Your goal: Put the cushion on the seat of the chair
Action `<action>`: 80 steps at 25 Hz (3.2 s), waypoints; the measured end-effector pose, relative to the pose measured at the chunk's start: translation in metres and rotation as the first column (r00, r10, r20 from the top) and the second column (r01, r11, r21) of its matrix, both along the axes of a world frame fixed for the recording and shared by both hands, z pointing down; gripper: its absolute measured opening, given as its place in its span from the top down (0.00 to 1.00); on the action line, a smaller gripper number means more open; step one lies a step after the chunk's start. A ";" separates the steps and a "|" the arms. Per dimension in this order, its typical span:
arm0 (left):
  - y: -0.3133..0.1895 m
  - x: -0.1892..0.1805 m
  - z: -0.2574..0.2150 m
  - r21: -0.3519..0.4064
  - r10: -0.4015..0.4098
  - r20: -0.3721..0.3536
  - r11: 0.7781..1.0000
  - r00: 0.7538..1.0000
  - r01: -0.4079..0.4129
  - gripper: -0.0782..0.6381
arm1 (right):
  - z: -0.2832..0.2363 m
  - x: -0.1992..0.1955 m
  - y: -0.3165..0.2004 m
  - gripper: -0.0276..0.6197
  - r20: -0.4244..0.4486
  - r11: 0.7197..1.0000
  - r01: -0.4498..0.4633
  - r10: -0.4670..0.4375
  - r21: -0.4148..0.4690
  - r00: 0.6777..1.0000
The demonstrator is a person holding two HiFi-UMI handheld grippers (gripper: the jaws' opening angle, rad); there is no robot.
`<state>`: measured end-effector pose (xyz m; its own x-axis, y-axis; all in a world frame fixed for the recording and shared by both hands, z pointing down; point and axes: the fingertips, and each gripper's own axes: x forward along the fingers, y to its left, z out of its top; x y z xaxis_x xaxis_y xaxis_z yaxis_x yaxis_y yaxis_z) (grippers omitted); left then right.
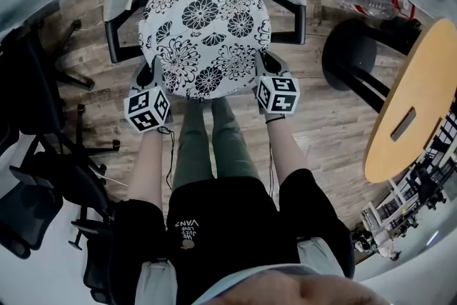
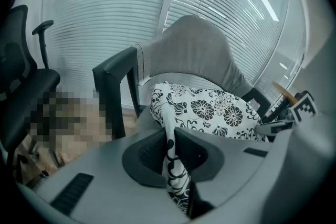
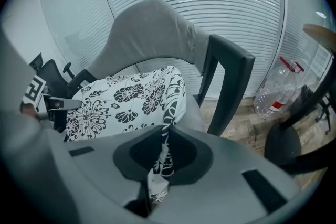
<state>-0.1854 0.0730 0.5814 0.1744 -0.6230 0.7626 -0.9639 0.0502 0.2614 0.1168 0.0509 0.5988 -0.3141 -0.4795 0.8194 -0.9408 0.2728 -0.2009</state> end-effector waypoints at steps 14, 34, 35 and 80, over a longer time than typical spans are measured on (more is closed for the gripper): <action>0.006 -0.001 0.024 -0.056 0.002 -0.016 0.998 1.000 -0.003 0.83 | 0.021 -0.002 0.005 0.90 -0.017 0.998 0.015 -0.016 -0.053 1.000; 0.008 -0.008 0.047 -0.118 -0.077 -0.006 0.990 0.997 0.076 0.82 | 0.042 0.010 0.006 0.90 -0.061 0.995 -0.003 -0.003 -0.096 0.998; 0.009 -0.009 0.048 -0.123 -0.077 -0.003 0.990 0.997 0.076 0.82 | 0.043 0.010 0.006 0.90 -0.064 0.995 -0.002 -0.004 -0.098 0.998; -0.010 -0.001 0.000 -0.063 -0.023 0.012 0.998 1.000 0.024 0.88 | -0.003 -0.008 -0.009 0.93 -0.066 1.000 0.014 -0.015 -0.020 0.998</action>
<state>-0.1859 0.0634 0.5811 0.1511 -0.5772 0.8025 -0.9653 0.0889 0.2457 0.1093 0.0422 0.5962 -0.2658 -0.4593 0.8476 -0.9483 0.2829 -0.1440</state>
